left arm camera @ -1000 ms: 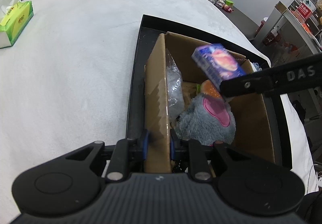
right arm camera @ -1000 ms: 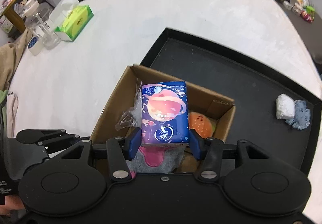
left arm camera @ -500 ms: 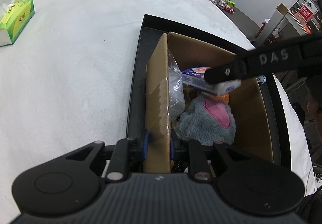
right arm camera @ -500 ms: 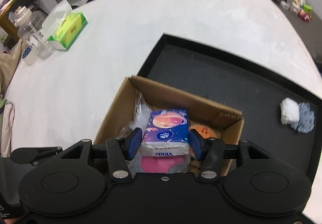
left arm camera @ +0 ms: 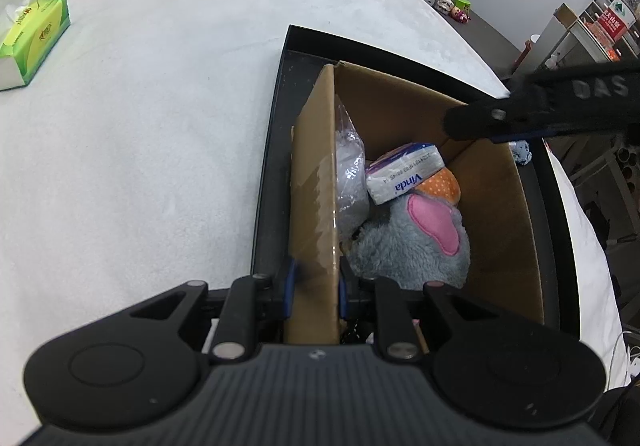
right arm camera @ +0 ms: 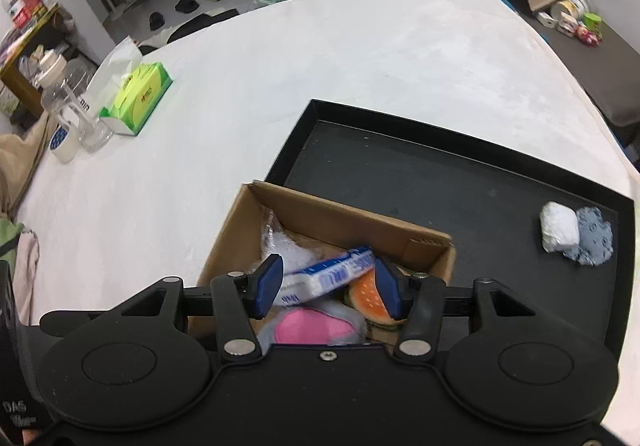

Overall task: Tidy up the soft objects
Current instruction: 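Lower the tissue pack into the box and open the right gripper, then move the right gripper back over the tray toward the white cloth bundle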

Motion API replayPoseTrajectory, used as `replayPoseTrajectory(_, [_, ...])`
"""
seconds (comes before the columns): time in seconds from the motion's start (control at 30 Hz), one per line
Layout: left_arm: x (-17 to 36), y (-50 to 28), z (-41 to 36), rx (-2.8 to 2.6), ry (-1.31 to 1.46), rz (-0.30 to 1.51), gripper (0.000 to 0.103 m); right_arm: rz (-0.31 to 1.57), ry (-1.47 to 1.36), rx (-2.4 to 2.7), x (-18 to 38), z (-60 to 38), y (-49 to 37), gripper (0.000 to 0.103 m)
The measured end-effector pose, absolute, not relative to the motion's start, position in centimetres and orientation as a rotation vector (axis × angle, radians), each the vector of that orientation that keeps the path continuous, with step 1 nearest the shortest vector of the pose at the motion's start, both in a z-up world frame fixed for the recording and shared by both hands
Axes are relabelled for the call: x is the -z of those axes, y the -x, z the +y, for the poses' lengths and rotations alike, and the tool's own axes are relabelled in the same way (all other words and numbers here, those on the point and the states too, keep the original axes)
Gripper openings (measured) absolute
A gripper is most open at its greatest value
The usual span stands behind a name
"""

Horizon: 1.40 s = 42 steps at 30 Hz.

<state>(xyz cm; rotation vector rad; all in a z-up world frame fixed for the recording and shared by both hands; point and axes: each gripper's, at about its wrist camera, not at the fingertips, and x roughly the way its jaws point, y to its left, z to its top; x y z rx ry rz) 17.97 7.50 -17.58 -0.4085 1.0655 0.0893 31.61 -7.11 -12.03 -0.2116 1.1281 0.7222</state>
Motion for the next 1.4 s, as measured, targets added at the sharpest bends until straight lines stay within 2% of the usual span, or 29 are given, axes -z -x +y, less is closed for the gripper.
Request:
replayPoseTrajectory(0.3, [17.3, -18.6, 6.7, -0.106, 0.356, 1.088, 0.02, 1.147, 0.133, -0.687, 11.8, -11.9, -31.5, 0.053])
replayPoseTrajectory(0.57, [16.6, -19.0, 6.8, -0.14, 0.335, 1.105, 0.027, 1.156, 0.043, -0.681, 11.5, -15.5, -31.3, 0.068])
replayPoseTrajectory(0.73, [15.2, -19.7, 6.5, -0.123, 0.307, 1.109, 0.067, 1.131, -0.008, -0.673, 11.3, -17.7, -31.7, 0.078])
replayPoseTrajectory(0.83, [14.4, -19.9, 6.3, -0.124, 0.316, 1.096, 0.079, 1.12, -0.03, -0.652, 11.2, -19.1, -32.3, 0.081])
replayPoseTrajectory(0.9, [14.1, -20.0, 6.0, -0.125, 0.314, 1.084, 0.082, 1.107, -0.038, -0.639, 11.0, -19.9, -32.6, 0.085])
replayPoseTrajectory(1.1, [14.1, -20.7, 4.8, -0.122, 0.29, 1.106, 0.084, 1.088, -0.071, -0.582, 11.4, -22.3, -33.9, 0.088])
replayPoseTrajectory(1.23, [14.2, -21.3, 4.8, -0.161, 0.286, 1.115, 0.085, 1.075, -0.087, -0.553, 12.0, -23.4, -34.5, 0.097])
replayPoseTrajectory(1.4, [13.9, -22.2, 4.7, -0.168, 0.267, 1.126, 0.085, 1.061, -0.112, -0.515, 13.0, -24.6, -35.3, 0.097])
